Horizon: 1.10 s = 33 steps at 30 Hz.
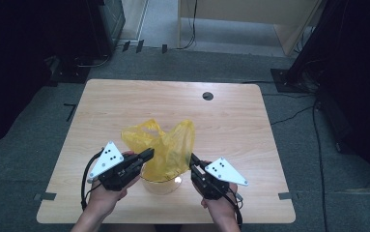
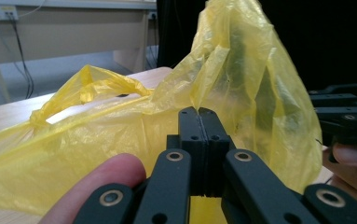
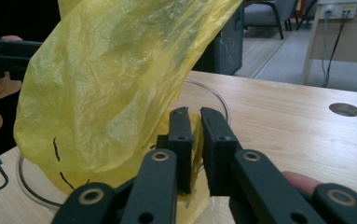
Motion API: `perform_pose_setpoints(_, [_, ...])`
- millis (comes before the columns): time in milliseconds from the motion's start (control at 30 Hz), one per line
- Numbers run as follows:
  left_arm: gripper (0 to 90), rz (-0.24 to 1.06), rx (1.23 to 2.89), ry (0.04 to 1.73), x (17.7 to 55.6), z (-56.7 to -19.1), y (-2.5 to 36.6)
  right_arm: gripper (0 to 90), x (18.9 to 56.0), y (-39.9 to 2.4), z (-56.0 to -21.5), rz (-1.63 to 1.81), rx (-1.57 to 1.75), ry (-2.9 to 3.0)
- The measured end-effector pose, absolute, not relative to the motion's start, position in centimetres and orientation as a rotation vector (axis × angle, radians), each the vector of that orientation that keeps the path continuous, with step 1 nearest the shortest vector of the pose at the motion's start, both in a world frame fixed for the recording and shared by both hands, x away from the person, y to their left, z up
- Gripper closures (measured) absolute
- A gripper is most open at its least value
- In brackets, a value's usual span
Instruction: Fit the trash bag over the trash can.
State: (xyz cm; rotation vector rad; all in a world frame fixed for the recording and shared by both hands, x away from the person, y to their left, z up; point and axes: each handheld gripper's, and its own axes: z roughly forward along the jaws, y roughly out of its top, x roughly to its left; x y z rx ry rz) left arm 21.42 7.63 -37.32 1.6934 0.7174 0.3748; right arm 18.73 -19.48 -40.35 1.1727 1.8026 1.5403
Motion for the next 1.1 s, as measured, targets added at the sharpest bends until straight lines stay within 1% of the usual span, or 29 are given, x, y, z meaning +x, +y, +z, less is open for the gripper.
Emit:
perform_pose_setpoints(33, [90.0,0.364,1.692,0.709,21.3,-37.4,7.9,77.9,18.8,-19.6,-40.3,1.548,1.167,1.805])
perform_pose_setpoints(133, [90.0,0.349,1.685,0.700,21.1,-37.7,8.6,75.7,18.8,-19.9,-40.1,1.568,1.163,1.809])
perform_pose_setpoints(167, [90.0,0.335,1.677,0.702,20.9,-38.1,9.4,73.4,18.9,-20.2,-40.0,1.563,1.170,1.797])
perform_pose_setpoints(333, [90.0,0.308,1.666,0.691,20.4,-39.1,10.6,73.6,19.1,-20.6,-40.0,1.573,1.194,1.781])
perform_pose_setpoints(467, [90.0,0.317,1.690,0.639,19.2,-40.0,11.6,73.8,18.9,-20.0,-39.9,1.575,1.168,1.802])
perform_pose_setpoints(567, [90.0,0.331,1.698,0.642,19.0,-40.1,12.0,73.7,19.0,-19.9,-40.0,1.584,1.169,1.815])
perform_pose_setpoints(600, [90.0,0.355,1.702,0.658,18.9,-40.1,12.5,73.7,19.0,-19.8,-40.0,1.583,1.166,1.826])
perform_pose_setpoints(700, [90.0,0.360,1.699,0.672,19.0,-40.2,13.1,74.3,18.7,-19.6,-40.1,1.587,1.145,1.864])
perform_pose_setpoints(767, [90.0,0.396,1.700,0.702,19.2,-40.3,13.8,75.4,18.4,-19.4,-40.1,1.590,1.112,1.887])
perform_pose_setpoints(833, [89.4,0.399,1.694,0.717,19.3,-40.3,14.0,76.1,18.2,-19.2,-40.1,1.595,1.079,1.919])
perform_pose_setpoints(867, [88.7,0.419,1.687,0.764,19.7,-40.4,14.3,76.4,18.0,-19.1,-40.1,1.597,1.063,1.932])
perform_pose_setpoints(900, [88.1,0.419,1.687,0.764,19.7,-40.4,14.3,76.6,18.0,-18.9,-40.1,1.602,1.051,1.944])
perform_pose_setpoints(933, [87.6,0.440,1.677,0.820,20.2,-40.4,14.6,76.6,17.9,-18.7,-40.2,1.607,1.044,1.958])
perform_pose_setpoints(967, [86.9,0.440,1.677,0.820,20.2,-40.4,14.6,76.6,17.9,-18.7,-40.2,1.607,1.044,1.958])
perform_pose_setpoints(1033, [86.0,0.487,1.668,0.894,20.8,-40.4,14.5,76.7,17.7,-17.7,-40.4,1.620,1.017,1.998])
perform_pose_setpoints(1100, [83.1,0.501,1.672,0.909,21.1,-40.3,14.4,77.0,17.5,-16.7,-40.5,1.624,0.997,2.023])
